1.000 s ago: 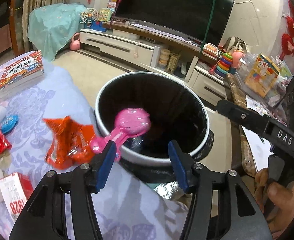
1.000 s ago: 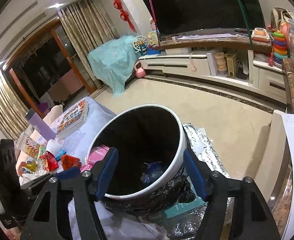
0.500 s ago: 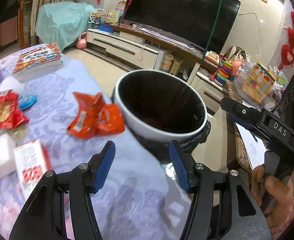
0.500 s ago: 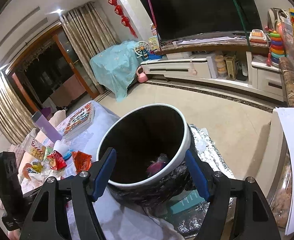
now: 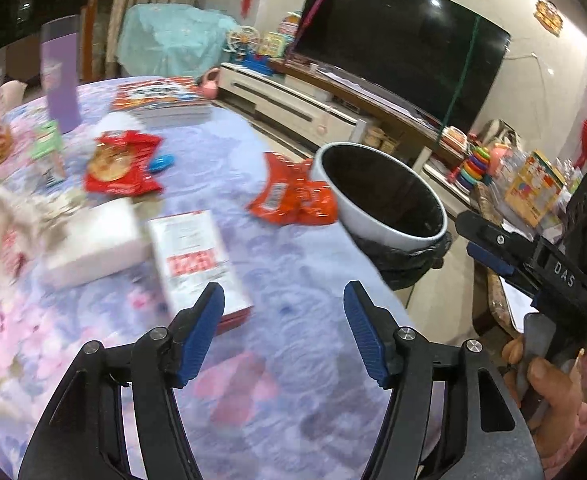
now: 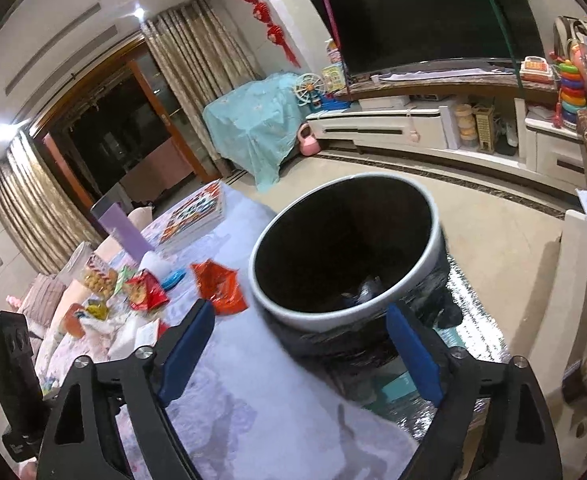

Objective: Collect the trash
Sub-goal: 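Grasp the red-and-white milk carton with the left tool while the right tool grasps the orange bag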

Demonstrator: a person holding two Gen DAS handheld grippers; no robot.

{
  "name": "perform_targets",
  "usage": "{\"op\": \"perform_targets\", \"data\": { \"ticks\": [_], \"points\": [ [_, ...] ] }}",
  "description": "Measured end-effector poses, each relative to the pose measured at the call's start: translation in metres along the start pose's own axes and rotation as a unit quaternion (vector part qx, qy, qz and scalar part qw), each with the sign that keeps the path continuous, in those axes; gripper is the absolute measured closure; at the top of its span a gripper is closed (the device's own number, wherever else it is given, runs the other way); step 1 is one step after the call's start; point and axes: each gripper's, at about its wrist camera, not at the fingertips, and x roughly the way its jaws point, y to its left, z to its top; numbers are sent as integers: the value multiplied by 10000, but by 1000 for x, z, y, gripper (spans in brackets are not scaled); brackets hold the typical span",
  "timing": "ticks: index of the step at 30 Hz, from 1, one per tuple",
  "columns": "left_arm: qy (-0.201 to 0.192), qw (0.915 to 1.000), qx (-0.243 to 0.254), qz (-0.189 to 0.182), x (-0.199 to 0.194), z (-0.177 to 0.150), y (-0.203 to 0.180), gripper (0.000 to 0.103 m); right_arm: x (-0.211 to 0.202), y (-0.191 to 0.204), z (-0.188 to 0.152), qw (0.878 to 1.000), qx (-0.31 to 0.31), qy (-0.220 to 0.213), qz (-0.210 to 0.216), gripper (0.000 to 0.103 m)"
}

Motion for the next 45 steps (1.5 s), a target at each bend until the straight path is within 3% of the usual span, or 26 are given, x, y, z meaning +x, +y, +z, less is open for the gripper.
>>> {"op": "perform_targets", "data": {
  "ticks": [16,22,31,39,45],
  "points": [
    [-18,9976,-547,432,-27,-26,61,35,11,50,-31,9988,-277,259,299,11],
    [14,9978,-536,386,-25,-28,56,28,19,59,-33,9982,-355,332,343,11],
    [147,9985,-395,361,-3,-21,38,27,39,67,-22,9970,-520,381,419,12],
    [297,9970,-403,586,31,-9,32,27,79,72,-5,9949,-644,597,502,39],
    [381,9931,-538,970,47,-3,46,28,112,73,2,9931,-662,804,536,44]
  ]
}}
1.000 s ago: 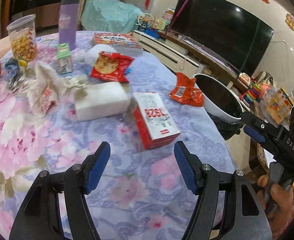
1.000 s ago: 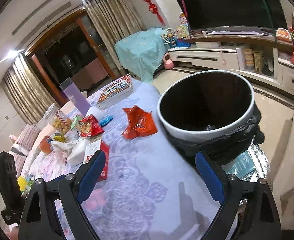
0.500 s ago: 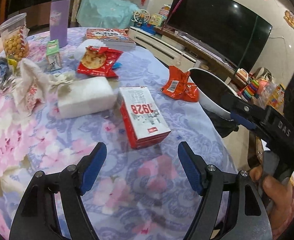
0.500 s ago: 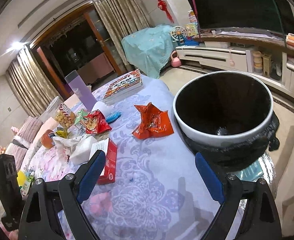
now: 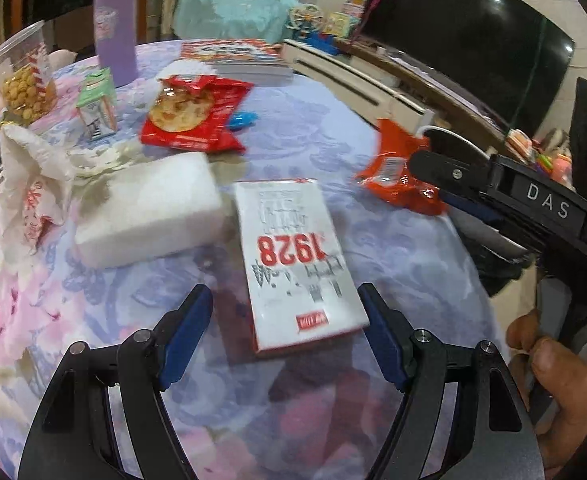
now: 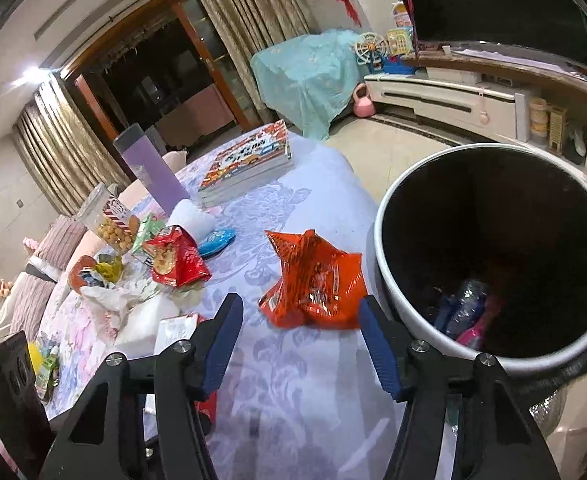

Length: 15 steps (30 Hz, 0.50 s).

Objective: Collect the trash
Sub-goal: 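Grasp the red-and-white milk carton with the left tool while the right tool grasps the orange bag, then carry the milk carton and orange bag in both tools over the trash bin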

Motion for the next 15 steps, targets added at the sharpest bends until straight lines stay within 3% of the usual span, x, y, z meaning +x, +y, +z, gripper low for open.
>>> {"op": "perform_targets", "data": {
  "ticks": [4,8,11,15],
  "points": [
    [-34,10000,-65,-52,0,3,13,51,16,2,5,9999,-116,91,-72,49],
    [-33,9998,-36,-180,-2,3,19,53,27,6,10,9993,-279,153,-200,65],
    [-49,9997,22,-227,-6,1,20,53,33,9,8,9984,-396,224,-323,85],
    [-113,9996,82,-260,-14,-2,22,53,25,10,5,9987,-395,177,-276,93]
  ]
}}
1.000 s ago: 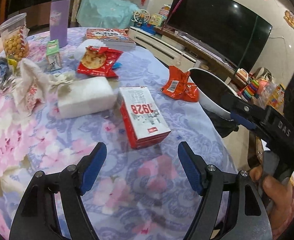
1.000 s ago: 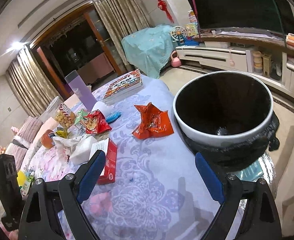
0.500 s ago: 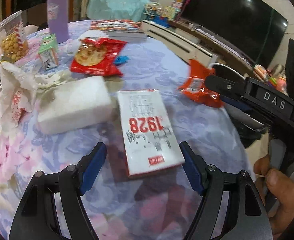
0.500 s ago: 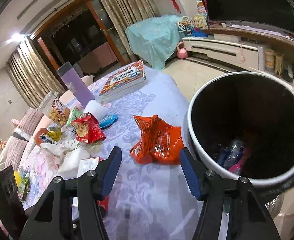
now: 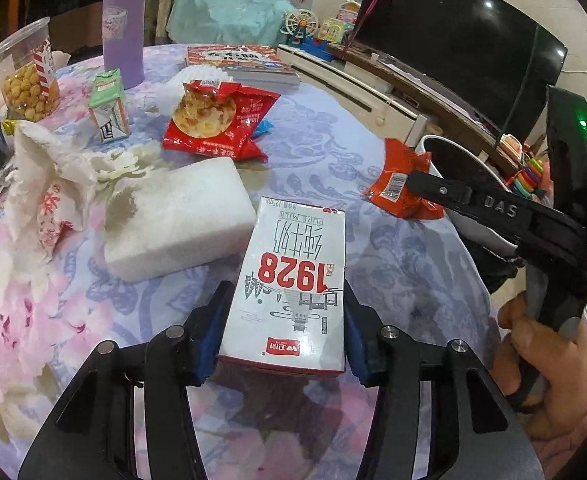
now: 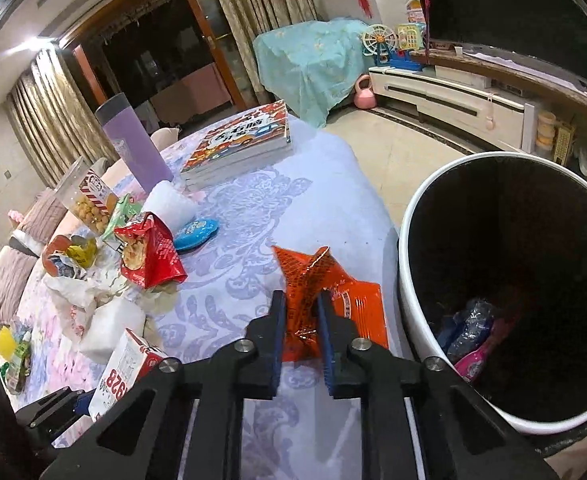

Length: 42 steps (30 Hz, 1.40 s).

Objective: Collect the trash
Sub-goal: 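Carry the milk carton and orange bag in both tools over the trash bin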

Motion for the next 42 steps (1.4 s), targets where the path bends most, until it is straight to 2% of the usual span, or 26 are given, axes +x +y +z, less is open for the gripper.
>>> {"op": "perform_targets", "data": {
  "ticks": [5,21,42],
  "points": [
    [-56,10000,48,-26,-11,-6,0,53,-18,4,-10,9999,78,-47,142,97],
    [-234,9995,175,-98,-36,-19,-6,54,-75,8,-52,9988,295,-202,343,97],
    [-331,9971,596,-350,-38,-6,-54,53,-113,-15,-61,9969,581,-486,213,97]
  ]
}}
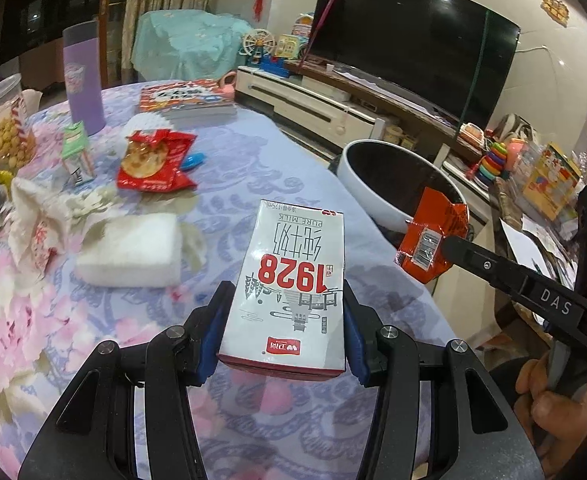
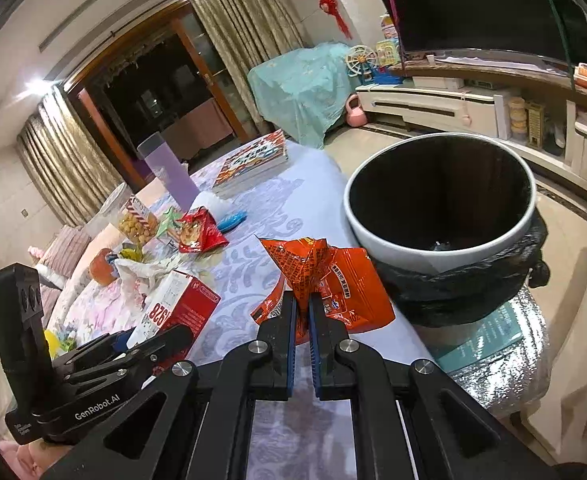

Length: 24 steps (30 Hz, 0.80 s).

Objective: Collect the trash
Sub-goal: 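Carry the milk carton and orange bag in both tools over the trash bin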

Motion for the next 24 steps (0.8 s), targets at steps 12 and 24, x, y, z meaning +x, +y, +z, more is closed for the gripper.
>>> {"op": "perform_targets", "data": {
  "ticks": [12,24],
  "points": [
    [28,9996,241,-164,12,14,-26,53,-9,-22,6,9996,192,-133,-131,97],
    [87,9984,472,-296,28,28,-49,53,-15,-44,16,9989,311,-226,-263,97]
  ]
}}
